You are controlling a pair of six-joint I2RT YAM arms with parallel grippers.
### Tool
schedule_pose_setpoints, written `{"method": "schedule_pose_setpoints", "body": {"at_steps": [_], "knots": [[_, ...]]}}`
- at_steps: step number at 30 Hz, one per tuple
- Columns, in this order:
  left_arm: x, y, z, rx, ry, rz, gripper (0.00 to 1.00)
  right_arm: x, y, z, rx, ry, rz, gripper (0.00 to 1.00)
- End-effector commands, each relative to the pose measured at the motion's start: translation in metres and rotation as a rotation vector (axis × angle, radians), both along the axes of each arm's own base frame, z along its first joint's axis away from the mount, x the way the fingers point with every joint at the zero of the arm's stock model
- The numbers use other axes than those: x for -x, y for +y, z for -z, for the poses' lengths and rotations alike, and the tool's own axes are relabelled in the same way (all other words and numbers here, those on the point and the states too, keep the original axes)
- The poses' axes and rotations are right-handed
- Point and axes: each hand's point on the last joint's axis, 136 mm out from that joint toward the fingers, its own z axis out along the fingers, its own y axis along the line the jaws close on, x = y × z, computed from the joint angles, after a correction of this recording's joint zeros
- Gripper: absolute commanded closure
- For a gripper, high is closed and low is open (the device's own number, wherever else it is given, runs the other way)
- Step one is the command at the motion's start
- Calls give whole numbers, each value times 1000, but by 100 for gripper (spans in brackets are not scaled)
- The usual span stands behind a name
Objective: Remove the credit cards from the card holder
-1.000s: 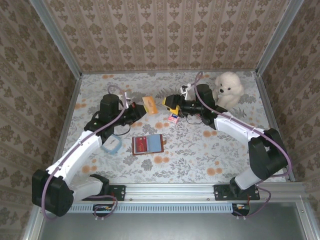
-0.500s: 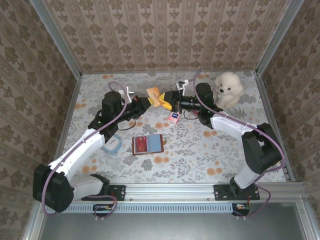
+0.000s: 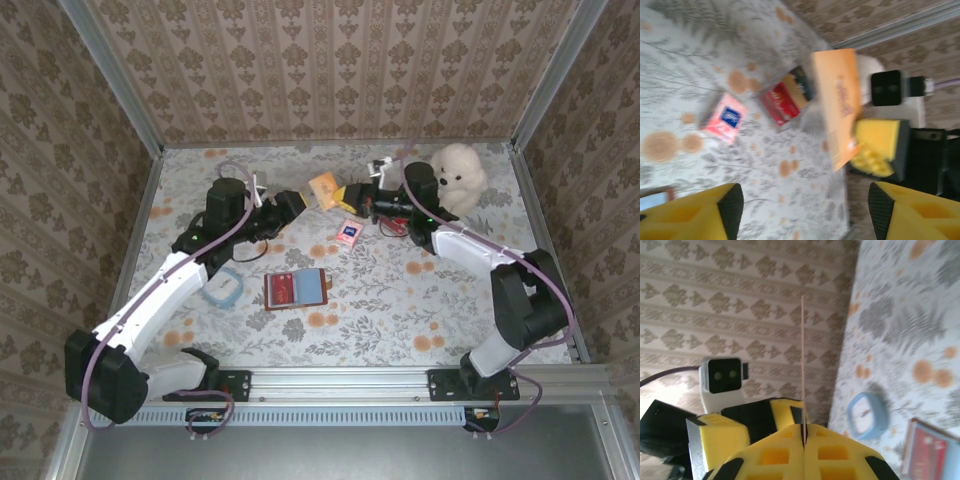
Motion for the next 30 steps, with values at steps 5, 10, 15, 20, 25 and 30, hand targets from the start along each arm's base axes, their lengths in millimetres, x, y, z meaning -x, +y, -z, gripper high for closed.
{"method": "schedule_pose_setpoints", "body": {"at_steps": [5,10,15,20,25,30], "knots": [[25,69,80,-444,139,-106,14,-10,-97,5,308,-181,175,100],[37,87,102,-568,129,-72,0,-6,-154,16,664,-304,237,100],[40,94,107,-587,114,-65,0,-13,-181,14,795,-410,275,100],[41,95,108,-600,113,-50,0,-18,-178,15,874,-524,179,100],[39,96,109,-596,115,-53,0,-28,-180,22,987,-619,85,100],[38,93,107,-586,112,-41,0,-42,-185,46,1087,-615,-44,100]]}}
